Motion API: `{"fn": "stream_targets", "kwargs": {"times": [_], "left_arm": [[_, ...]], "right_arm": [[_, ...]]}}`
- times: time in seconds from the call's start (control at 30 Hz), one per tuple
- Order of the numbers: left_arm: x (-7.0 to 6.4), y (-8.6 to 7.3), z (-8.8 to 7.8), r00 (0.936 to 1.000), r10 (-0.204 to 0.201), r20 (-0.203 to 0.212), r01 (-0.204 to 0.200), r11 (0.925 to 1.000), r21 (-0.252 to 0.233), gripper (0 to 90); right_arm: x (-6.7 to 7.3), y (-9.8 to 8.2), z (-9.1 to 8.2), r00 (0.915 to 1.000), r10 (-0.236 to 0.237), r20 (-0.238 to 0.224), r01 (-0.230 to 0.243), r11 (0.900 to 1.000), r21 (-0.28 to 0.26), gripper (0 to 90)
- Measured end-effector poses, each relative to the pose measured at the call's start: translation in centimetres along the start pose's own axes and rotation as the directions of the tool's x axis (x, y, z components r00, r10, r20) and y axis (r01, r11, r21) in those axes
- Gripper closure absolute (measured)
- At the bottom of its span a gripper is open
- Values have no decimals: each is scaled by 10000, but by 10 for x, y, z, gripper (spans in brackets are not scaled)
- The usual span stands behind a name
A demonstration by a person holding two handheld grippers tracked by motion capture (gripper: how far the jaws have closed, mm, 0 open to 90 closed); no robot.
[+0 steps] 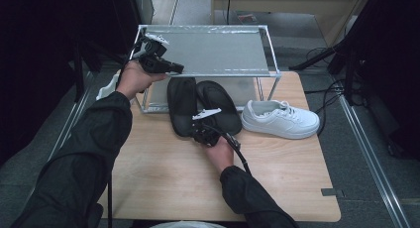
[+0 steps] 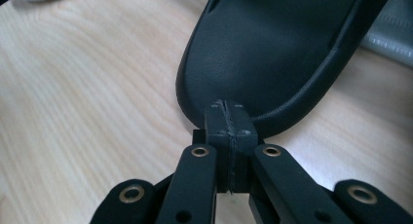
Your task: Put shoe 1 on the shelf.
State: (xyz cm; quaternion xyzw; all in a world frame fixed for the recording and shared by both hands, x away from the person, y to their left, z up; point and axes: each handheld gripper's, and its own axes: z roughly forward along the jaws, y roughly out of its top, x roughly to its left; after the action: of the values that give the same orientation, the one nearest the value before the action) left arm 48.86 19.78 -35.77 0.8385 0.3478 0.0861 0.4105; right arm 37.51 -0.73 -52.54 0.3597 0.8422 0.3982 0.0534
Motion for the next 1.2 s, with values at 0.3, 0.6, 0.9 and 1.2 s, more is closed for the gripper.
{"fn": "stream_targets", "kwargs": {"times": [0.3, 0.6, 0.9, 1.2], "left_arm": [[1, -1, 0, 9996, -264, 69, 264, 9996, -39, 900], [1, 0, 0, 9993, -372, 2, 372, 9993, -22, 900], [1, 1, 1, 9989, -467, -100, 468, 9989, 18, 899], [1, 0, 1, 9984, -561, -50, 561, 9984, -30, 899]], "right_arm": [[-5, 31, 12, 9995, 182, 278, -172, 9993, -346, 900], [-16, 51, 36, 9964, 844, 114, -836, 9946, -619, 900], [-25, 53, 28, 9938, 1089, -226, -1100, 9925, -529, 900], [-26, 34, -28, 9977, 584, -329, -605, 9960, -653, 900]]}}
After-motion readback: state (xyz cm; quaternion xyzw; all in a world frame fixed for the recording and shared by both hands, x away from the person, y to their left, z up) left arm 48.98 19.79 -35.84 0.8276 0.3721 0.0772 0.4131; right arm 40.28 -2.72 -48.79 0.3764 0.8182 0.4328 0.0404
